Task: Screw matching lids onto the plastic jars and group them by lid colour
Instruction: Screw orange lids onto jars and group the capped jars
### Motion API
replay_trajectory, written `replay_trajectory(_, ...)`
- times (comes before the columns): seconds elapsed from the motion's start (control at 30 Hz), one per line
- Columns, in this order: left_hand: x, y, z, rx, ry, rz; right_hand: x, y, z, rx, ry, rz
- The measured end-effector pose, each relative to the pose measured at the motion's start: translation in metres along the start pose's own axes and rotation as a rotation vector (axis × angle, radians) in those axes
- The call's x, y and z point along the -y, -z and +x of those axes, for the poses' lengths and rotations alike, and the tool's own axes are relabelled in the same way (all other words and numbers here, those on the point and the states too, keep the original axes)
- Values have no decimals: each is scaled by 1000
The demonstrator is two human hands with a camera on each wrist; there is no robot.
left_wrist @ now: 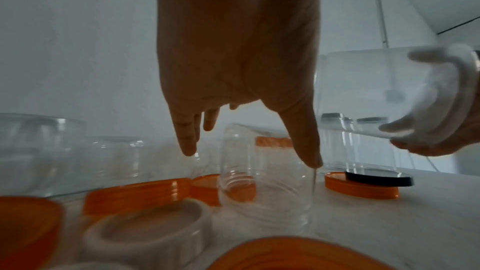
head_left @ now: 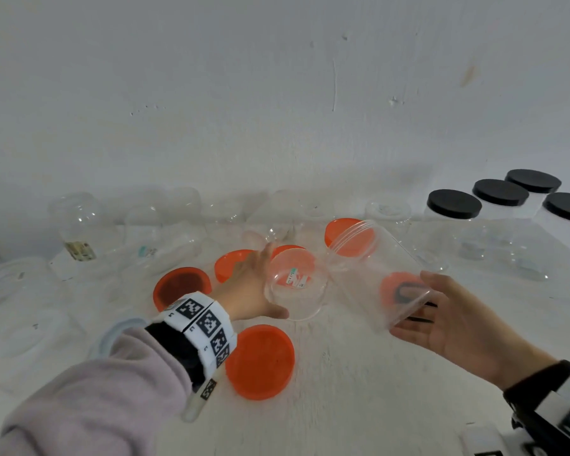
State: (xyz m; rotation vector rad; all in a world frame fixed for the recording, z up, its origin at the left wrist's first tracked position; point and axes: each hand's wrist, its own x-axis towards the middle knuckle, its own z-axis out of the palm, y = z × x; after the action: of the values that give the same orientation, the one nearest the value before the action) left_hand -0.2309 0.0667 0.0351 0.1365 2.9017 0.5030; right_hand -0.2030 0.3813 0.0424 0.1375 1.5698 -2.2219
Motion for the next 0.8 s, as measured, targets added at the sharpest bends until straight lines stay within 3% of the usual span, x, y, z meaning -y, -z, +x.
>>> replay_trajectory(0.13, 36, 0, -16, 44, 308, 27, -2, -8, 2, 71, 15, 46)
replay_trajectory(0.23, 55, -5, -28, 135, 411, -35, -4, -13, 4, 97, 15, 44)
replay_trajectory(0.6, 65, -6, -44, 305, 337, 166, -11, -18, 8, 240, 28, 101)
replay_trajectory(0.8, 72, -7, -53, 339, 271, 224, -19, -3, 10, 252, 8, -211)
